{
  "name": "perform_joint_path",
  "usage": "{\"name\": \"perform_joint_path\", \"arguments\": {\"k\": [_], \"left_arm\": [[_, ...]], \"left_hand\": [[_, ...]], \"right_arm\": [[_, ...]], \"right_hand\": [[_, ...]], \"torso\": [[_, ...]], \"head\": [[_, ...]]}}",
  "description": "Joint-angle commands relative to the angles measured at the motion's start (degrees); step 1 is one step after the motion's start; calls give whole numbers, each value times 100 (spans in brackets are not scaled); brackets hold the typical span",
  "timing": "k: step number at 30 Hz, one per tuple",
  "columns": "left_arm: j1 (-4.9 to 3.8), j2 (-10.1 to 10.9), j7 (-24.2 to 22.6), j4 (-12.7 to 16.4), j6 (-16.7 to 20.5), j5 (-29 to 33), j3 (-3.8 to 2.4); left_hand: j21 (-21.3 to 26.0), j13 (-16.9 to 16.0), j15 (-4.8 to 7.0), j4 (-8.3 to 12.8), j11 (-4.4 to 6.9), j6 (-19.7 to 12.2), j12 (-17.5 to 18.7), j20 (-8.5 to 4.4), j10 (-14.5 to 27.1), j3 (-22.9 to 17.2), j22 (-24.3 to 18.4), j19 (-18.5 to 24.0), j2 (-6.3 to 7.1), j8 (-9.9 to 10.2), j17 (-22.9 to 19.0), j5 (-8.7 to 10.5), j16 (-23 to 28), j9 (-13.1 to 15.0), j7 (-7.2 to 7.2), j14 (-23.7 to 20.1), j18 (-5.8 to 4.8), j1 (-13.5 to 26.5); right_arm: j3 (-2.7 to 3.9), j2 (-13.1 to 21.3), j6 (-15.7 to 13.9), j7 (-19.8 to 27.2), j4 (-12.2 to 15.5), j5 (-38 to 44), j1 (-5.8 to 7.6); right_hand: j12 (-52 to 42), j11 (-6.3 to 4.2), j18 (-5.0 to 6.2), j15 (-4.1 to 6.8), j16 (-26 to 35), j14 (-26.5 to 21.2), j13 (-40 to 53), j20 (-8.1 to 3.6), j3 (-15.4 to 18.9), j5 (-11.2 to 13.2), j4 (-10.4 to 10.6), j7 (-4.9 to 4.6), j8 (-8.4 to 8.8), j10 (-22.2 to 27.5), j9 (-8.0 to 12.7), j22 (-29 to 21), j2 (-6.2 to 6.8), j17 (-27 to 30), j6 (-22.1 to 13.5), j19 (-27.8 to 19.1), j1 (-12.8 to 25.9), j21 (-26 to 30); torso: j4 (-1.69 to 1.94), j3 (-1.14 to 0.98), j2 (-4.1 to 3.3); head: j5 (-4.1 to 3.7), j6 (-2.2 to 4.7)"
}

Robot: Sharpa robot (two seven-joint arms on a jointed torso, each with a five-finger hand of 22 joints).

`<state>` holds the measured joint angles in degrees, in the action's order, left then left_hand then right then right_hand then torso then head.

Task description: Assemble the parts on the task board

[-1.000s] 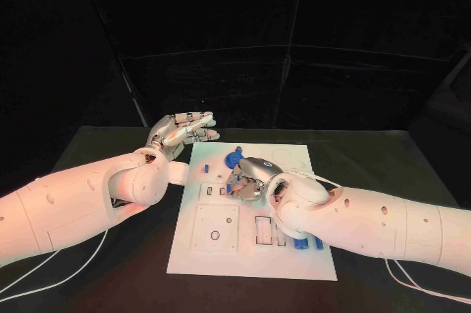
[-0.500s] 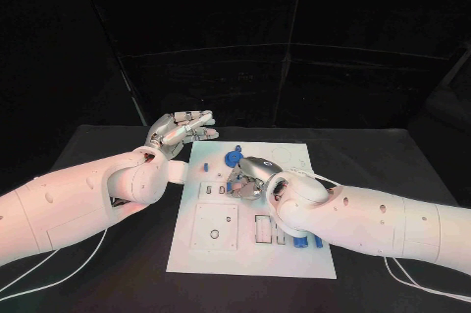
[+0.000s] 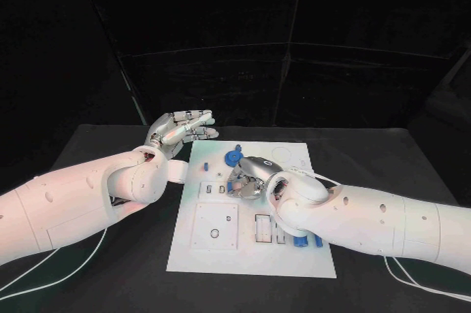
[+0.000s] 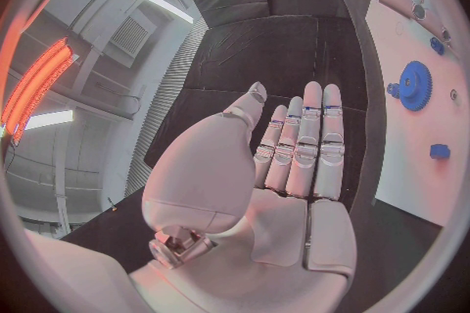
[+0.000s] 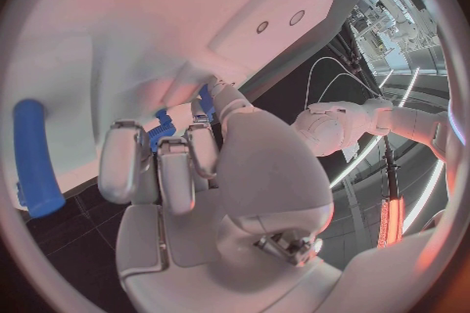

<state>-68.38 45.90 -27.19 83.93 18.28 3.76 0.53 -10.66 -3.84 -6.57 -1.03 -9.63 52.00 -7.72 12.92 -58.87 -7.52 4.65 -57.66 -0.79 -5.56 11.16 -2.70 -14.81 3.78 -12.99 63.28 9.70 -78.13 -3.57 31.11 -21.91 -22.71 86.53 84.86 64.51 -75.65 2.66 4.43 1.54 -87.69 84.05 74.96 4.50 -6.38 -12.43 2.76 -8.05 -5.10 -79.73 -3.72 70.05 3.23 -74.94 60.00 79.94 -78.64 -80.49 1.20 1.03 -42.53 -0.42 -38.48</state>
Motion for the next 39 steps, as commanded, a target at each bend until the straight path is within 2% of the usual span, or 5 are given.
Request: {"name": "perform_joint_path", "arguments": {"k": [1, 24, 27, 31, 39], "left_arm": [[-9, -2, -28, 4, -69, -29, -4], [-9, 7, -29, 1, -73, -29, -2], [-9, 7, -29, 0, -77, -29, -1], [-9, 6, -30, -5, -84, -29, 0], [-7, 4, -27, -35, -90, -29, 5]], "left_hand": [[31, 8, -5, 40, -14, 25, 31, -3, -9, -7, -7, -40, -18, 35, 6, -24, 6, -6, -15, -18, 73, 16], [31, 8, -5, 40, -14, 25, 31, -3, -9, -7, -7, -40, -18, 35, 6, -24, 6, -6, -15, -18, 73, 16], [31, 8, -5, 40, -14, 25, 31, -3, -9, -7, -7, -40, -18, 35, 6, -24, 6, -6, -15, -18, 73, 16], [34, 8, -5, 46, -14, 22, 36, -2, -4, -9, -9, -41, -17, 38, 7, -24, 7, -6, -14, -19, 73, 17], [35, 8, -5, 47, -14, 22, 36, -2, -4, -9, -9, -42, -17, 38, 7, -24, 7, -6, -13, -19, 73, 17]], "right_arm": [[-13, -1, 80, -70, -1, 13, -7], [-13, -15, -45, -95, 2, 13, -8], [-13, -7, -126, -92, 12, 39, -8], [-13, 23, -287, -46, 50, 101, -9], [-10, 178, -553, 208, 291, 182, -10]], "right_hand": [[19, 43, -34, -38, 40, 482, 93, 45, 16, 56, 42, -1, 37, 12, -10, -5, 57, -978, -41, 0, 46, 20], [25, 53, -31, -47, 49, 479, 84, 56, 93, 103, 102, -8, 62, 19, -10, -22, 121, -963, -91, -6, 144, 31], [125, 94, -21, -76, 54, 477, -9, 76, 158, 94, 123, -56, 152, 113, 10, -81, 204, -955, -332, -38, 164, 66], [297, 215, -16, -178, 27, 488, -195, 161, 416, -181, 261, -191, 154, 293, 8, -117, 424, -1011, -936, -60, 138, 91], [282, 254, -13, -220, 19, 489, -222, 215, 613, -192, 476, -230, 131, 319, -11, -111, 434, -1027, -1057, -57, -71, 90]], "torso": [[-1, 1, -1], [0, 1, 1], [-1, 0, 2], [0, -7, 3], [-3, -7, 4]], "head": [[-1, -2], [0, -21], [0, -19], [2, -13], [-3, -10]]}}
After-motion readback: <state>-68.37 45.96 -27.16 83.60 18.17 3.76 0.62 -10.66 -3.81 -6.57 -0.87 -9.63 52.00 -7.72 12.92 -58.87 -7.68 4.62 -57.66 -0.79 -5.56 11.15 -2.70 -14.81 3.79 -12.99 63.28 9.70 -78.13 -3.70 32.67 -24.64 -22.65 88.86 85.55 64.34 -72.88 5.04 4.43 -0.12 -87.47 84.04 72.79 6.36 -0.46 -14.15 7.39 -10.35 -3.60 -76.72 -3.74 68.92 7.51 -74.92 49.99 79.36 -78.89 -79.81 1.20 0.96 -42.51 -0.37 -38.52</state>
